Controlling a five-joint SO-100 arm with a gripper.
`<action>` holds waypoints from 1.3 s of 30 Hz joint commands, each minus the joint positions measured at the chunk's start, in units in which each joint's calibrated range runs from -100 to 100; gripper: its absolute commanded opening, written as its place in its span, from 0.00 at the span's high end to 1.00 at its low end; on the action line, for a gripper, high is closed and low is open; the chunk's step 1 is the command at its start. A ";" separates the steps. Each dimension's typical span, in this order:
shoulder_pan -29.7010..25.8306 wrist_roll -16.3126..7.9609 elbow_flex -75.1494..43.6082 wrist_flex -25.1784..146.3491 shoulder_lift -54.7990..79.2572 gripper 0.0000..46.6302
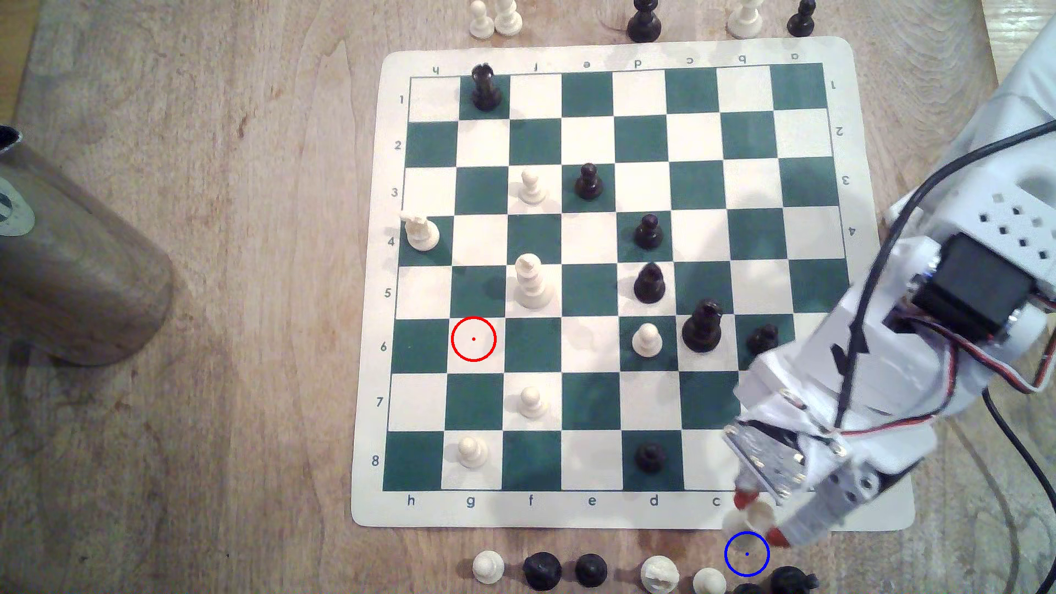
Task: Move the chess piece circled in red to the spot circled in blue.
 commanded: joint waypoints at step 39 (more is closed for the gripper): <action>-3.19 0.10 -0.01 -12.63 20.73 0.99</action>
